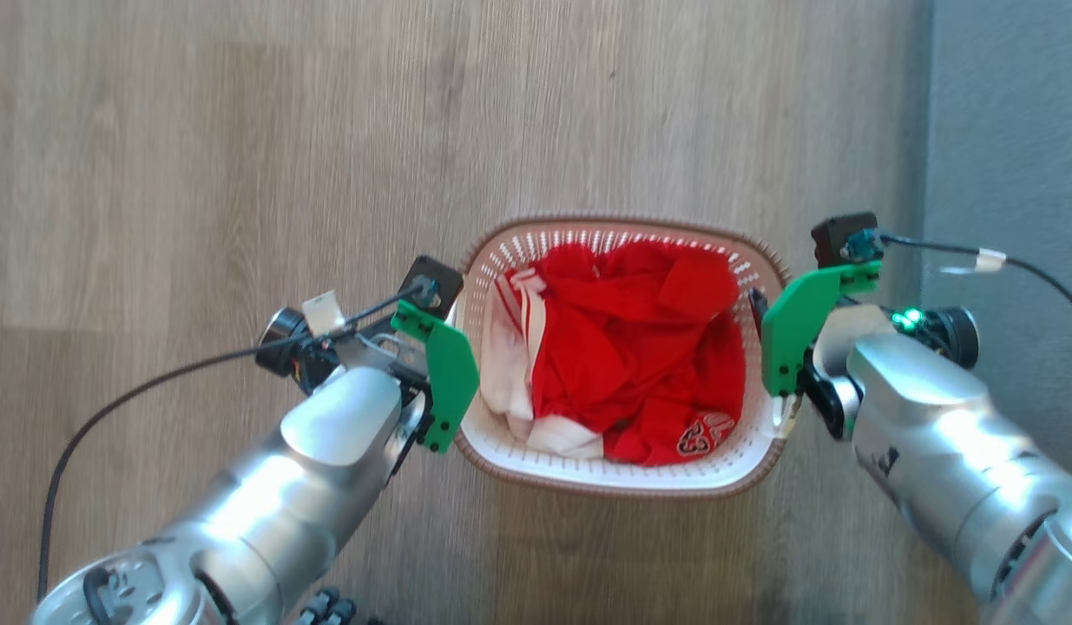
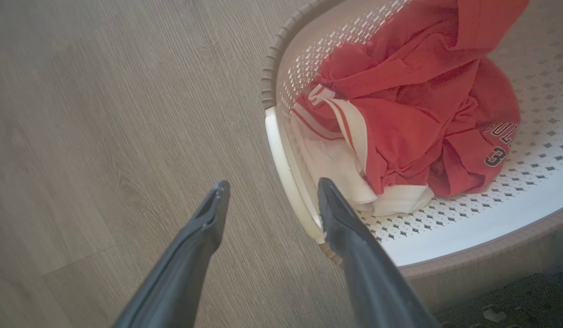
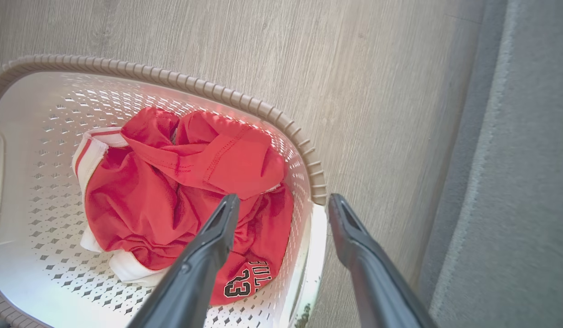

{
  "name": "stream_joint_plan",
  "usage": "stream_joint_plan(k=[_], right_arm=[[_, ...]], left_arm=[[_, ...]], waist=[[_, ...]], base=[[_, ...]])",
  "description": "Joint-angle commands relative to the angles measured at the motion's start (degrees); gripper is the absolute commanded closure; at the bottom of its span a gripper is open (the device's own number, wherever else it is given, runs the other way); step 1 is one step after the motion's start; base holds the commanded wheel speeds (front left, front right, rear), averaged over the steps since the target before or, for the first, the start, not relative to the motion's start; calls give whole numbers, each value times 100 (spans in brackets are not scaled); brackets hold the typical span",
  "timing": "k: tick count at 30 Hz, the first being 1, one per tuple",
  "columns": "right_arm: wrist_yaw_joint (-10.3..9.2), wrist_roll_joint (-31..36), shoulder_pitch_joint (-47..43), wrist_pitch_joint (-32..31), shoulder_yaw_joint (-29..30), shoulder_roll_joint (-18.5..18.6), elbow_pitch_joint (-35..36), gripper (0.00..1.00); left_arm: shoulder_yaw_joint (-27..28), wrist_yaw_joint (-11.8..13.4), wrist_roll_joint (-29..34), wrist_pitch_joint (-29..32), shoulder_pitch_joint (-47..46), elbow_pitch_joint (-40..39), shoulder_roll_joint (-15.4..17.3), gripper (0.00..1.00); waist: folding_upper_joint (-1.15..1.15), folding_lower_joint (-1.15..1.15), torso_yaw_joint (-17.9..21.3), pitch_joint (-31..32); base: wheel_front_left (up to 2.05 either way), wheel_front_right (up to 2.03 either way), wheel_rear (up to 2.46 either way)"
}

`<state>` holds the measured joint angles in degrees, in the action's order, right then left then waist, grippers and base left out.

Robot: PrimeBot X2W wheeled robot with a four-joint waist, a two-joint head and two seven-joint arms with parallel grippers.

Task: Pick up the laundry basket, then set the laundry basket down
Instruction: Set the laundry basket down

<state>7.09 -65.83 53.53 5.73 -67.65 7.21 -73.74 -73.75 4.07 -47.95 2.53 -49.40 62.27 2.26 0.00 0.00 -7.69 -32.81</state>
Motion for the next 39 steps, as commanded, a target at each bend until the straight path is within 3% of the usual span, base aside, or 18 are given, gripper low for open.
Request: stream_joint_plan(k=[1,10,15,18,22,27,32,39], right_arm=[[40,-58,-354,68,14,-90,26,0],[40,-250,-655,696,199,-107,292,0],[40,-259,-735,917,549,-39,608,0],[40,100,-705,923,1359,205,1187,0],[40,1156,-1267,925,2820,417,2204,0],[40,2664,-2424,926,4479,167,3579,0],[40,3599,-3367,926,5300,-200,4683,0],[40,4160,-4140,926,5814,-390,5829,0]], left_arm=[[39,28,-3,-143,78,20,62,0],[168,142,-153,-1451,317,304,62,0],[449,155,-214,-1740,454,310,62,0],[970,328,53,-1749,464,-330,233,0],[1873,590,767,-1751,919,-1521,574,0],[3101,756,1812,-1752,1810,-3004,766,0],[4155,630,2711,-1752,2738,-4205,659,0],[5240,142,3383,-1753,3809,-5112,332,0]], waist=[[0,0,82,354],[0,0,275,1294],[0,0,413,1913],[0,0,491,2228],[0,0,579,2562],[0,0,638,2890],[0,0,649,3153],[0,0,649,3350]], base=[[0,0,0],[0,0,0],[0,0,0],[0,0,0],[0,0,0],[0,0,0],[0,0,0],[0,0,0]])
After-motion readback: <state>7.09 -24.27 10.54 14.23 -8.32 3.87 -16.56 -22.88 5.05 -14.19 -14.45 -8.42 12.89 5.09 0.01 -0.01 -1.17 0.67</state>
